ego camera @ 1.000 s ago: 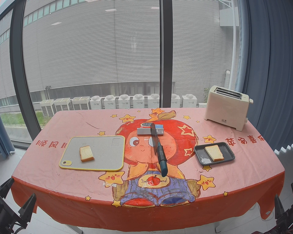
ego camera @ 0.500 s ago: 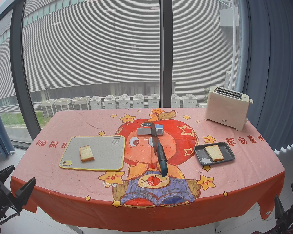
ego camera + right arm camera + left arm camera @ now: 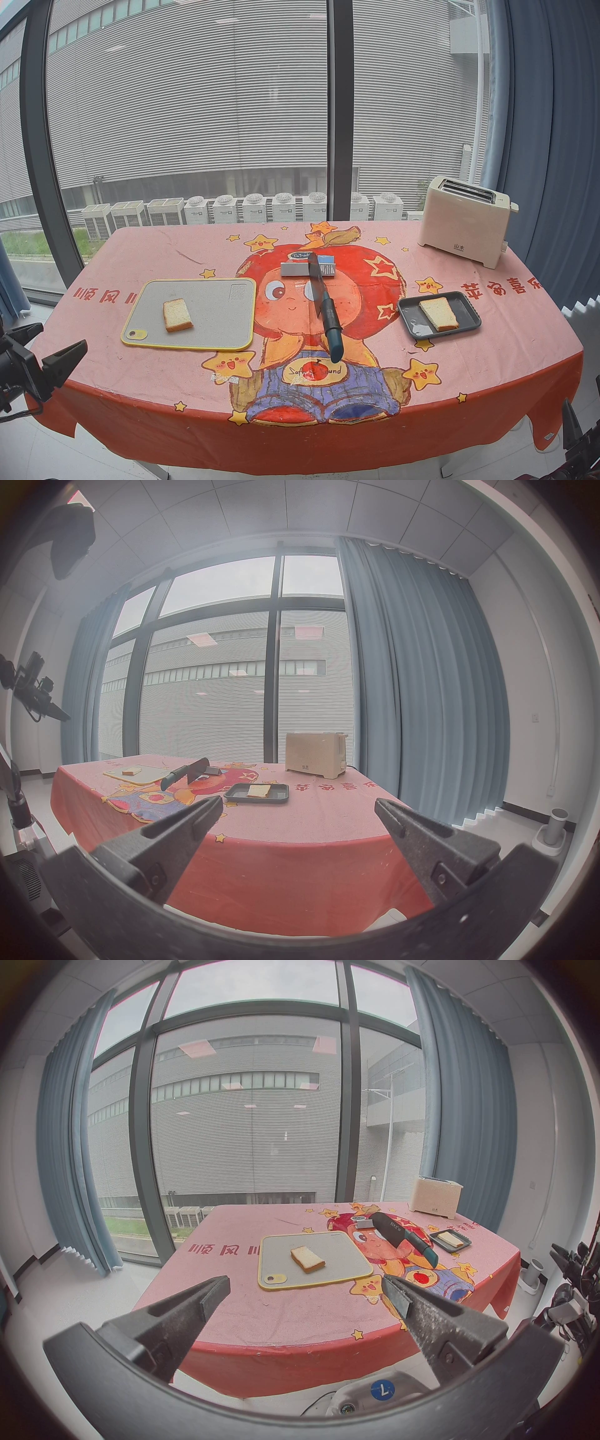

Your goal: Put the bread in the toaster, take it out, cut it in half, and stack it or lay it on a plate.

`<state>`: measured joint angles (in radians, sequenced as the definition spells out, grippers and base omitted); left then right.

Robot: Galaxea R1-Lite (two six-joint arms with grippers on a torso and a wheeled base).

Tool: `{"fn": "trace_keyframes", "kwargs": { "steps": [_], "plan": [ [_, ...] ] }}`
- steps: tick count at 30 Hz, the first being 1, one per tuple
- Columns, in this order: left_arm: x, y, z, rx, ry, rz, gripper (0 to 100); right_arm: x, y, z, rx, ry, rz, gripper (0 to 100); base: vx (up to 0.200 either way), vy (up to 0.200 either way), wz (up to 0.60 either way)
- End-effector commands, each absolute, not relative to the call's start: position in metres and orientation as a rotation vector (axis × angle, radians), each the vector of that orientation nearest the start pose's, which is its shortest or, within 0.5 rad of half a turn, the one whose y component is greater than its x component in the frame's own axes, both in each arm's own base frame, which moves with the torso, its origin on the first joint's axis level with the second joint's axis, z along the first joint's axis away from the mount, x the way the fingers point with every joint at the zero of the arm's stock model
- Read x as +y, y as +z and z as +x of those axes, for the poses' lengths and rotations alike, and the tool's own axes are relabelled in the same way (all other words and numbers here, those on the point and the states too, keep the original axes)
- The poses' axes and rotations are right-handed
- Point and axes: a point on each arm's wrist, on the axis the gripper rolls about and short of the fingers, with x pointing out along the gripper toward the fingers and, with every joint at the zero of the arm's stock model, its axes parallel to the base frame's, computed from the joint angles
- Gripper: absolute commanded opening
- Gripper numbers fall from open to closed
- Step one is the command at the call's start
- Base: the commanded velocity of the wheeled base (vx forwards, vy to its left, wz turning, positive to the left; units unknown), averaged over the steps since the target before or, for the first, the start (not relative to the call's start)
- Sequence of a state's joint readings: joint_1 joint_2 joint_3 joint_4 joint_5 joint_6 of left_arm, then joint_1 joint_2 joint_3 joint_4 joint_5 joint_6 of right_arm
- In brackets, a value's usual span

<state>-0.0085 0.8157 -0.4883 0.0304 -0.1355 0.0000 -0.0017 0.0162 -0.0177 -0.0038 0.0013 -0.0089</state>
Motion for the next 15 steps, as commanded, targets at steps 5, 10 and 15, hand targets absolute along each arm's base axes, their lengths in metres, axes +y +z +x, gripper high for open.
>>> {"fn": "trace_keyframes", "kwargs": {
  "steps": [5,10,15],
  "plan": [
    [-0.004,0.200,0.113,0.457,-0.140,-0.029,100,0.000,0.076,-0.023,-0.003,0.000,-0.009,100,0.000,0.000,0.00],
    [-0.004,0.203,0.131,0.489,-0.140,-0.031,100,0.000,0.076,-0.023,-0.003,0.000,-0.009,100,0.000,0.000,0.00],
    [-0.004,0.205,0.146,0.516,-0.139,-0.033,100,0.000,0.076,-0.023,-0.003,0.000,-0.009,100,0.000,0.000,0.00]
  ]
}}
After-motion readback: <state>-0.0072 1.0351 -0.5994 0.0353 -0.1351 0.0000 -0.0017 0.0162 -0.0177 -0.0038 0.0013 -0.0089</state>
